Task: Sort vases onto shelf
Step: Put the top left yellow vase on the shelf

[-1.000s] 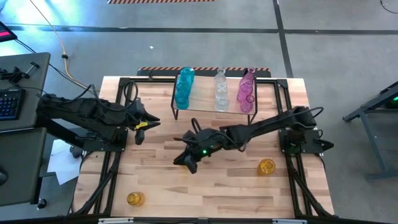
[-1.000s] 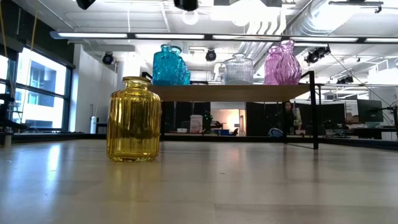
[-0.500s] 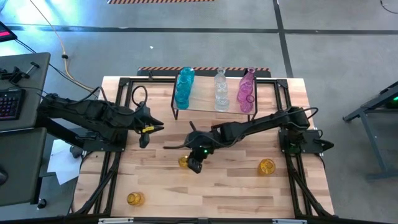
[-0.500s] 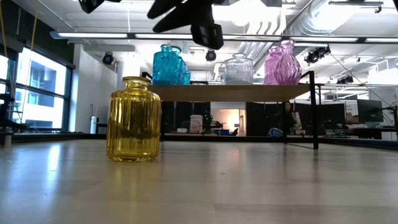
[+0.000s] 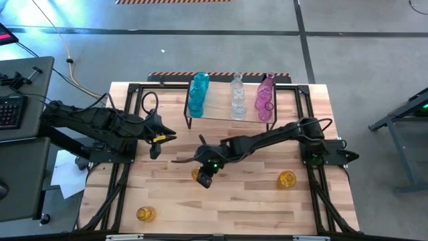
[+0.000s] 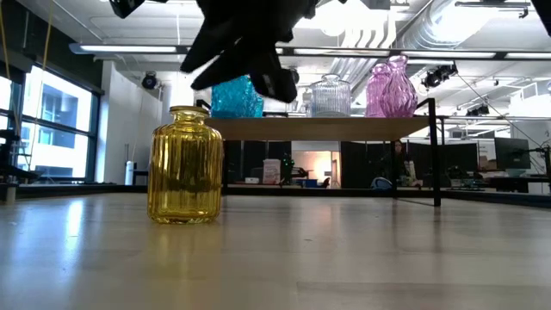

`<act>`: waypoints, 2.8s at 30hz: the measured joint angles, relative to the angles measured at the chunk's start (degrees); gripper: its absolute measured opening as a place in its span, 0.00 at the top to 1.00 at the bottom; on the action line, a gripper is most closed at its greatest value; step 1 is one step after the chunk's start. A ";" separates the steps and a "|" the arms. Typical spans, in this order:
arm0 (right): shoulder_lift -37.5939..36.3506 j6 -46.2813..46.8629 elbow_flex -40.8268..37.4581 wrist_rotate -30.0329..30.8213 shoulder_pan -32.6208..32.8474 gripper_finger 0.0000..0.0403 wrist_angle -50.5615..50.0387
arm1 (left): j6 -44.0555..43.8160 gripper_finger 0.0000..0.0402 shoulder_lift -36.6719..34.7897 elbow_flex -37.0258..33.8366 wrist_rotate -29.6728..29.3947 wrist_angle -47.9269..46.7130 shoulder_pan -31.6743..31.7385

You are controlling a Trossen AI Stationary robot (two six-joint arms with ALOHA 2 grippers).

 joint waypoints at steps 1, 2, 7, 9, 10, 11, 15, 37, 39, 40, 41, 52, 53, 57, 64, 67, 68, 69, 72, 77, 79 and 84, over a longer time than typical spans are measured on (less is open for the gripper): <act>0.28 0.21 0.02 0.57 -0.02 0.86 0.06 | 0.00 0.82 0.00 0.00 -0.01 0.12 0.00; 0.53 0.49 0.02 1.32 -0.04 0.86 -0.12 | 0.00 0.82 0.00 0.00 0.00 0.20 0.00; 1.05 1.48 0.07 3.90 -0.42 0.86 0.15 | 0.02 0.82 0.00 0.00 0.00 0.20 0.00; 1.37 1.49 0.08 4.00 -0.64 0.86 -0.10 | 0.02 0.82 0.00 0.00 0.02 0.19 0.00; 1.70 1.52 0.08 4.00 -0.66 0.86 0.05 | 0.02 0.82 0.00 0.00 0.01 0.19 0.00; 1.88 1.82 0.08 4.00 -0.72 0.86 0.46 | 0.00 0.82 0.00 0.00 0.01 0.23 0.00; 2.34 2.33 0.08 3.91 -0.92 0.86 0.86 | 0.00 0.82 0.00 0.00 0.04 0.27 0.00; 3.14 5.08 0.52 4.20 -0.20 0.86 2.64 | 2.35 0.82 0.00 0.00 11.72 0.68 0.04; 3.26 4.92 2.65 5.02 0.15 0.86 2.39 | 3.59 0.82 0.17 0.00 14.62 0.72 -0.01; 3.19 4.75 3.96 5.51 0.28 0.86 2.64 | 3.88 0.82 0.45 0.02 15.27 0.72 0.00; 3.06 4.60 5.28 6.40 0.34 0.86 2.56 | 3.98 0.82 0.63 0.02 15.43 0.64 0.00; 3.08 1.65 28.12 18.82 3.48 0.86 -27.45 | 14.23 0.82 3.05 0.07 16.94 0.36 0.04; 3.08 1.40 31.43 21.14 4.20 0.86 -30.18 | 14.67 0.82 3.92 0.07 18.18 0.46 0.04; 1.08 0.27 38.78 30.66 7.12 0.86 -34.92 | 19.52 0.82 8.44 0.07 21.73 0.60 -0.01; -8.60 4.20 31.91 39.46 10.26 0.86 -32.44 | 29.44 0.82 19.64 0.02 24.07 2.22 0.02; -9.73 4.57 31.91 41.87 11.57 0.86 -33.06 | 33.04 0.82 24.13 0.00 23.65 3.12 0.02; -9.98 4.65 31.91 42.35 11.91 0.86 -33.20 | 33.76 0.82 25.56 0.00 22.62 3.43 0.02; -10.13 4.97 31.91 42.51 12.21 0.86 -33.33 | 34.50 0.82 26.77 0.00 22.12 4.41 0.02; -10.16 5.10 31.90 42.60 12.74 0.86 -34.06 | 38.04 0.81 29.13 0.03 21.88 4.44 0.02; -10.14 7.69 31.82 42.62 13.05 0.86 -38.19 | 40.13 0.73 30.47 1.41 22.61 4.07 -0.24; -10.12 8.02 31.80 42.62 13.05 0.86 -39.29 | 40.67 0.68 30.60 1.95 22.70 3.22 -0.32; -10.12 8.11 31.82 42.62 13.05 0.86 -39.54 | 44.30 0.56 30.56 3.65 22.13 2.87 -1.35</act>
